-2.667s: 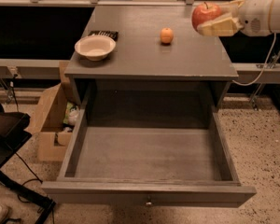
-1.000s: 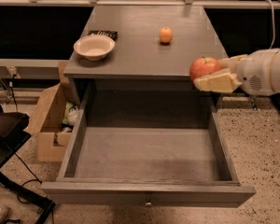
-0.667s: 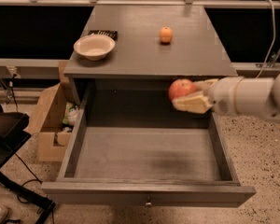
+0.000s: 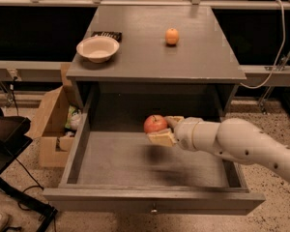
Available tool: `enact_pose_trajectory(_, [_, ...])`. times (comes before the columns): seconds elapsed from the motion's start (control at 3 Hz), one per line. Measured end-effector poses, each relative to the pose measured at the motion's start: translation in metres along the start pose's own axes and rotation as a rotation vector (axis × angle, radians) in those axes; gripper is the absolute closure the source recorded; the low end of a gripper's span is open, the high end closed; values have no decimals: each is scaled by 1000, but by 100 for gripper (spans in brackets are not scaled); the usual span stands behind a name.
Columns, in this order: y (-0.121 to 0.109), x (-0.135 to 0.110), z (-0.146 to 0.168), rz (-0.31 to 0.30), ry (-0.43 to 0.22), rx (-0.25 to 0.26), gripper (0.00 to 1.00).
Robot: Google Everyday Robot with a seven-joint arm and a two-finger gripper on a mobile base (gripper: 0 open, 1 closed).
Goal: Place apple into top drawer
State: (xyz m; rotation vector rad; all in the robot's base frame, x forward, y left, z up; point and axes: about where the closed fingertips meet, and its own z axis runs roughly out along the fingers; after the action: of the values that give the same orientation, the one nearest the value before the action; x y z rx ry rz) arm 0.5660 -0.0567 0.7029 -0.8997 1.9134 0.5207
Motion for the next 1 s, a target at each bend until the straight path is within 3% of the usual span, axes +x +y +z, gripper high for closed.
enact_pose_trajectory(0.33, [7, 26, 44, -46, -17, -2, 100])
enact_pose_trajectory(0.67, [15, 45, 84, -101, 11, -41, 98])
enact_pose_trajectory(1.0, [15, 43, 81, -97, 8, -39, 75])
